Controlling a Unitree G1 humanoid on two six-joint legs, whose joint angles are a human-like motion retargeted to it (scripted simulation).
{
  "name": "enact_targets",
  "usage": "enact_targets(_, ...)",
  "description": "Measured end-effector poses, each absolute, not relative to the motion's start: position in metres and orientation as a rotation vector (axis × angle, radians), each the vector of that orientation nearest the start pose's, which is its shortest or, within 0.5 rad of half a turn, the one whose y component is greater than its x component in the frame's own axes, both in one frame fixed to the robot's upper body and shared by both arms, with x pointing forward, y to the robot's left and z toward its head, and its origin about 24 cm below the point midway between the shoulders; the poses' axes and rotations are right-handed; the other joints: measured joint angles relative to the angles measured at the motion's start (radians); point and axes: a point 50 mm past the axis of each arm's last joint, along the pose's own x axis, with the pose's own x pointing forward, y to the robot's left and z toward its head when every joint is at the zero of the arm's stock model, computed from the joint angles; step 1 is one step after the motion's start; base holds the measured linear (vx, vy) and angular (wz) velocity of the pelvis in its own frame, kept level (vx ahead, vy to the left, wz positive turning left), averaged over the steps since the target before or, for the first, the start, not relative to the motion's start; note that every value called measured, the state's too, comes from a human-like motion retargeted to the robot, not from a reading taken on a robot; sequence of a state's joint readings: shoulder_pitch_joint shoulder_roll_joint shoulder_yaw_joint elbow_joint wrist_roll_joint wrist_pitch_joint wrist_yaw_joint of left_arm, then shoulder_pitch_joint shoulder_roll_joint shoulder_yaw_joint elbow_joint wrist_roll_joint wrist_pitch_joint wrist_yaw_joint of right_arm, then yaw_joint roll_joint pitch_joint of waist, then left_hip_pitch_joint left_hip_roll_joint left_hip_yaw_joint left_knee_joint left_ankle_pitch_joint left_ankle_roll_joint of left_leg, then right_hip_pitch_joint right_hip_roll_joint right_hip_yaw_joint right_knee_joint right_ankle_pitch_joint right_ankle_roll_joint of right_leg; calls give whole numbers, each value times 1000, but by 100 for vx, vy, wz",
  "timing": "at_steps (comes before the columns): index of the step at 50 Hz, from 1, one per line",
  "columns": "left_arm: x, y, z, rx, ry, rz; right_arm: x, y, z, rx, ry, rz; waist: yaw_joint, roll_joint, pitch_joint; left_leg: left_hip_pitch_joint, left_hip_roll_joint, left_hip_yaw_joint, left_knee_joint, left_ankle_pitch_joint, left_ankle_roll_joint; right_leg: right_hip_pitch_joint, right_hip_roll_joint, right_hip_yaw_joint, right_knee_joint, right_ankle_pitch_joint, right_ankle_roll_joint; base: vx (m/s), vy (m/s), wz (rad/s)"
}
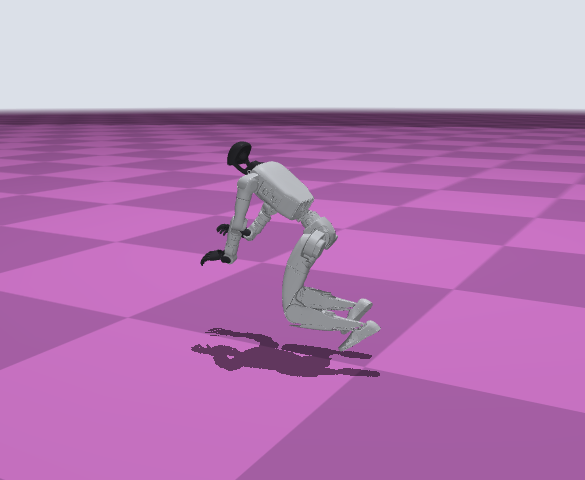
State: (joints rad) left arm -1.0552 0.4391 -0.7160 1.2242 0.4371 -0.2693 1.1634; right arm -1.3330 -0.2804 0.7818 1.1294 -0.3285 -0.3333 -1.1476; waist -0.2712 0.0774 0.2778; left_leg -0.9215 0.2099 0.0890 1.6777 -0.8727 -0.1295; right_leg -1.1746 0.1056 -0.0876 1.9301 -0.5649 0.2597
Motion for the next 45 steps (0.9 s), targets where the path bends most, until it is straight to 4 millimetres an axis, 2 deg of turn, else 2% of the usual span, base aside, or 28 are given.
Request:
enact_targets(8,393,174,183,1030,-760,560,396,-98,276,-891,-1082,-516,28,31,45,-63,-47,-34,-16,0,-31,-109,-118,-13,37,-16,-7,-27,9,-6)
enact_targets(17,396,158,185,868,-701,453,402,-104,300,-923,-1016,-475,99,63,128,-147,-39,-71,12,39,-85,-249,-251,-36,73,-116,-96,-39,11,-28)
enact_targets(22,394,146,172,792,-630,327,407,-112,309,-965,-933,-412,127,80,153,-244,-31,-81,27,72,-86,-328,-326,-37,77,-182,-153,-42,11,5)
enact_targets(27,387,143,141,723,-490,179,413,-122,302,-999,-806,-299,141,88,163,-336,-32,-90,54,74,-67,-367,-373,-36,55,-230,-203,-42,11,17)
enact_targets(31,376,149,108,663,-342,82,415,-132,282,-1007,-706,-194,137,89,163,-389,-31,-97,93,34,-31,-367,-399,-40,31,-267,-244,-44,11,24)
enact_targets(35,362,161,74,606,-195,17,413,-145,248,-1013,-613,-98,124,86,164,-419,-32,-101,125,1,3,-345,-423,-49,0,-286,-272,-46,12,32)
enact_targets(40,340,175,37,556,-48,-23,399,-165,187,-1033,-488,-1,84,76,145,-446,-60,-96,108,0,40,-309,-476,-62,-50,-298,-283,-44,11,56)
enact_targets(45,316,189,4,531,82,-26,370,-184,115,-1057,-322,85,70,52,138,-407,-68,-89,80,0,59,-241,-479,-65,-105,-287,-260,-35,10,22)
